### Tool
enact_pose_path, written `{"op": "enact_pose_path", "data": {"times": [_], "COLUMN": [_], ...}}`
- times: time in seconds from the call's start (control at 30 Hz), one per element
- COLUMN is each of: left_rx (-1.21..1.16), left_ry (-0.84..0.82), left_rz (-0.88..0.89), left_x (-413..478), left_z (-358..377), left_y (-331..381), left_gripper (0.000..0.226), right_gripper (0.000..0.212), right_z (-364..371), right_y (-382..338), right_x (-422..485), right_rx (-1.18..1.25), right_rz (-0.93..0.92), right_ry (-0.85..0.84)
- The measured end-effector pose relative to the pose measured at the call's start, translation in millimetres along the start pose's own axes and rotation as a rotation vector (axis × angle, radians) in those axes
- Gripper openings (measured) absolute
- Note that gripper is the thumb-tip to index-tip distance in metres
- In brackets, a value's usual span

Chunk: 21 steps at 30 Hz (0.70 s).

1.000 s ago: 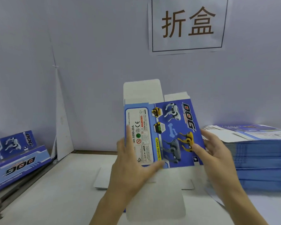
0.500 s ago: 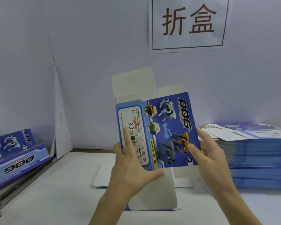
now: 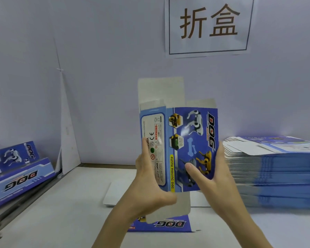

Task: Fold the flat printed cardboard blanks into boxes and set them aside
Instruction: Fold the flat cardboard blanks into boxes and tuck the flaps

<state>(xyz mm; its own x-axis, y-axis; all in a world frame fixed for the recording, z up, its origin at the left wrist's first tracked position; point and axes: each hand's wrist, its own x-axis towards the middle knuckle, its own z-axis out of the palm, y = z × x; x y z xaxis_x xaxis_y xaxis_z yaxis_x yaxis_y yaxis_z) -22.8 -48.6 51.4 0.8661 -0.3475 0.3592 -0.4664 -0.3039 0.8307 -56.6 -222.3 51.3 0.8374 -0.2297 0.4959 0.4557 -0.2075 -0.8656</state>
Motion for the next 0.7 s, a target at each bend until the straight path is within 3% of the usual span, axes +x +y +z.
{"op": "enact_pose_path", "data": {"times": [0.1,0.17,0.27,0.33,0.43,0.53,0.6,0.7], "left_rx": [-0.377,-0.642,-0.656,-0.605,-0.637,-0.611,-0.525,-0.513], "left_ry": [-0.284,-0.403,-0.179,0.021,0.047,0.043,0.091,0.186], "left_rz": [0.031,0.051,-0.112,-0.169,-0.207,-0.193,-0.182,-0.154], "left_x": [-7.7,-13.8,-11.8,-3.3,-0.6,-1.0,-0.3,1.3], "left_z": [-6.9,-10.8,-6.4,-5.0,-13.1,-17.3,-15.5,-15.0], "left_y": [8.9,12.7,18.4,13.6,9.5,5.1,5.0,5.4], "left_gripper": [0.114,0.093,0.084,0.058,0.033,0.028,0.034,0.042], "right_gripper": [0.082,0.095,0.105,0.090,0.076,0.062,0.045,0.035], "right_z": [7.9,13.2,12.7,5.7,-9.4,-22.0,-22.8,-20.0], "right_y": [-1.1,1.6,2.7,0.5,-2.0,-0.6,-0.4,-0.2], "right_x": [-4.1,-7.0,-7.7,-4.2,2.2,5.5,4.6,3.6], "right_rx": [0.041,-0.046,-0.150,-0.138,0.076,0.165,0.158,0.164], "right_rz": [-0.013,-0.017,0.013,0.007,0.056,0.125,0.127,0.141], "right_ry": [-0.035,-0.075,-0.118,-0.123,-0.033,0.074,0.121,0.119]}}
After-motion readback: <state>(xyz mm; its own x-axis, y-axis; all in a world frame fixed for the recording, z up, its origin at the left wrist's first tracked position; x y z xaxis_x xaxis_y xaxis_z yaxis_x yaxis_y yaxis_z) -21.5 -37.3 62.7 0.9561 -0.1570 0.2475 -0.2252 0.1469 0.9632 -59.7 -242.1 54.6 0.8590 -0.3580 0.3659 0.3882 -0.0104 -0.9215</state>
